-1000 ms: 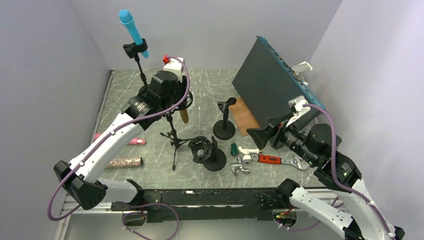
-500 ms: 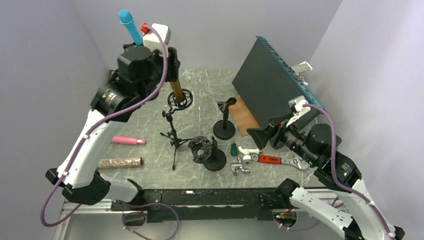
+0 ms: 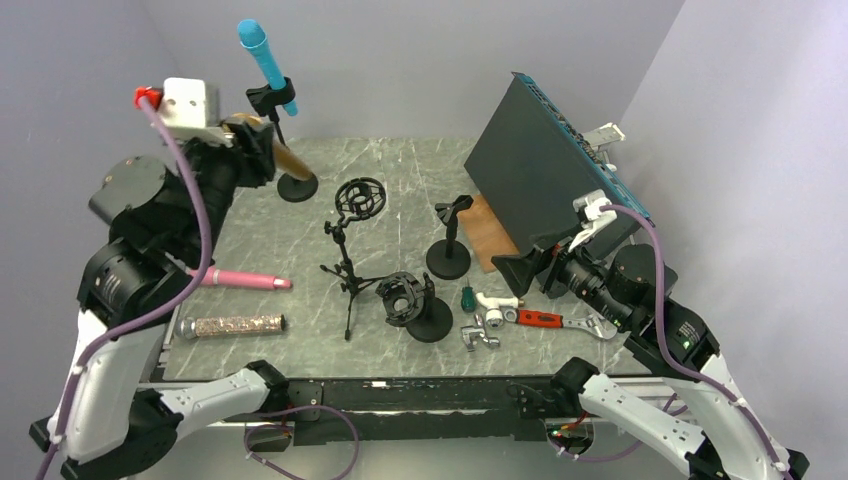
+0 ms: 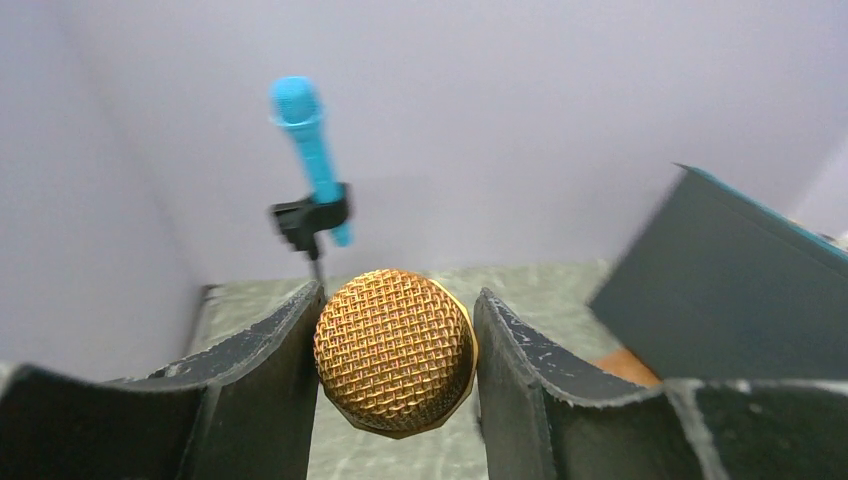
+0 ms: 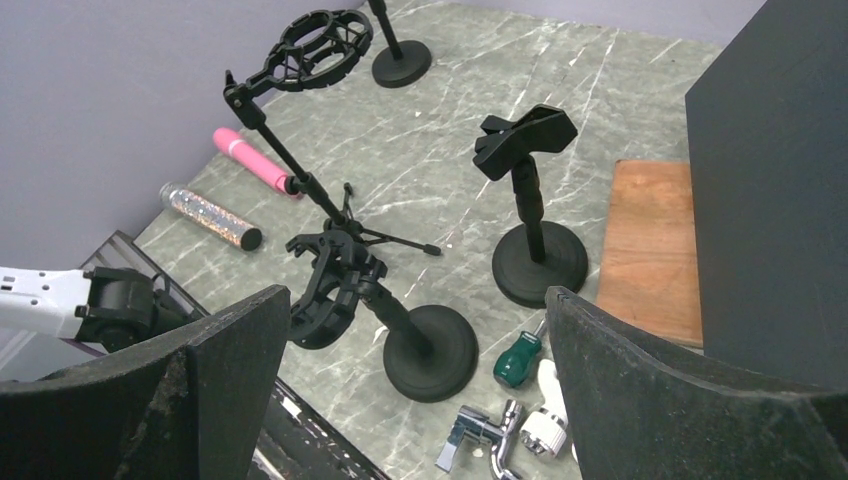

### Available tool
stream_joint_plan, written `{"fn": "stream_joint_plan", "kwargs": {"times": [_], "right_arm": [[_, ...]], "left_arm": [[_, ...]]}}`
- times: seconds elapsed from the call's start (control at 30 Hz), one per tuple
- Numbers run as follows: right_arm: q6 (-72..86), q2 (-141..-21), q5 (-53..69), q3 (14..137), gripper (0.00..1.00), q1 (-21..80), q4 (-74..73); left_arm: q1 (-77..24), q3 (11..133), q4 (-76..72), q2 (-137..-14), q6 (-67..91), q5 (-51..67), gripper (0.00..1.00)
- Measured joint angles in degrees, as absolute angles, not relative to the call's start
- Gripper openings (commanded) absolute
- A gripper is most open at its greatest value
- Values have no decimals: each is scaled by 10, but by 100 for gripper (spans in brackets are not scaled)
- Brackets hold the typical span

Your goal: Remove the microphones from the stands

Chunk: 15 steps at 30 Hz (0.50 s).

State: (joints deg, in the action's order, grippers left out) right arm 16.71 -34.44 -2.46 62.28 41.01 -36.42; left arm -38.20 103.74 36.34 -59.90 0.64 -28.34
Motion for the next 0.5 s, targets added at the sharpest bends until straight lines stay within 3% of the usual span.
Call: {"fn": "stream_joint_plan", "kwargs": {"times": [0.1, 0.2, 0.33, 0.5], "right_arm": [[167, -345, -25, 623, 100, 410, -364], [167, -345, -25, 623, 100, 410, -364], [167, -350, -25, 623, 100, 410, -364], [167, -360, -25, 623, 100, 410, -365]], "left_arm": [[-355, 1012, 348, -576, -7, -345, 0], [-251, 998, 357, -579, 24, -329, 0], [-86, 937, 375, -595, 98, -243, 0], [81, 763, 352, -619, 215, -61, 0]]}}
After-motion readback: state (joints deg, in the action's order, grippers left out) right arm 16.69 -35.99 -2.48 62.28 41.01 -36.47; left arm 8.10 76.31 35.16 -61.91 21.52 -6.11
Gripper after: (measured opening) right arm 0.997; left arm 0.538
